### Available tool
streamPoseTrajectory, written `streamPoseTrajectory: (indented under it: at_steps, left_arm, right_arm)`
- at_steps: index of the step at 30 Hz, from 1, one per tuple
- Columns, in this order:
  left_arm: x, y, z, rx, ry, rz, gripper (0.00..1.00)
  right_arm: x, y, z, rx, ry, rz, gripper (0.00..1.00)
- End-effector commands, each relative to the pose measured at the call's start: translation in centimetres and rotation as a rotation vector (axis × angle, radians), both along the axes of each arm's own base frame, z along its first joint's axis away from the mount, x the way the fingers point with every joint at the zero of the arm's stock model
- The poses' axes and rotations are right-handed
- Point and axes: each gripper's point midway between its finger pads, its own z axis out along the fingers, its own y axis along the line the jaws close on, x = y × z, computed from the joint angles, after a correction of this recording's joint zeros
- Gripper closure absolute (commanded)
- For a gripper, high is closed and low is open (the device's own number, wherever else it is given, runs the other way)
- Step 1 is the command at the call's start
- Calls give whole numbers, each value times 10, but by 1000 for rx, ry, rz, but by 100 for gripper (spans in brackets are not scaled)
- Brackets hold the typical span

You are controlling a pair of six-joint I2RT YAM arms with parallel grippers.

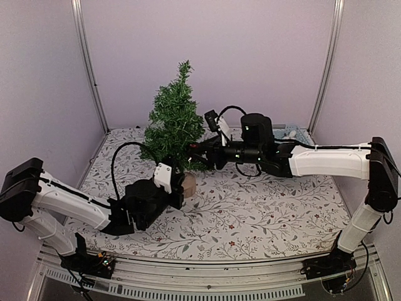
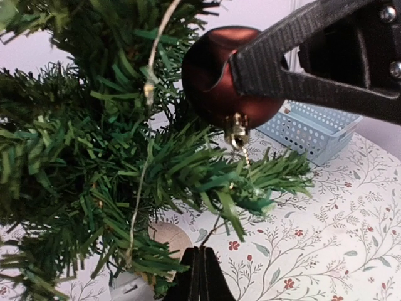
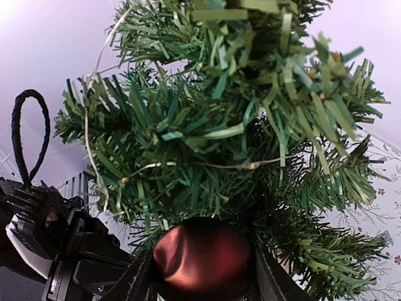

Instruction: Decorate the small christmas tree

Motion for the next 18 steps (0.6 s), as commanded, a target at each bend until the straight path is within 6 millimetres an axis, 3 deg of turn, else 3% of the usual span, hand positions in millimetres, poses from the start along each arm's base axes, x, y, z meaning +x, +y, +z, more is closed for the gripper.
streamPoseTrajectory:
  at_steps: [1, 9, 18]
  left_arm:
    - [2, -5, -2, 10, 21, 30, 100]
    - [-5, -5, 16, -40, -21, -19, 100]
    - [-4, -3, 14, -34, -24, -4, 100]
  right_arm:
    - [-3, 8, 16, 39, -24, 20, 63]
    - [12, 1, 1, 4, -4, -76, 63]
    - [19, -5, -9, -30, 12, -129, 61]
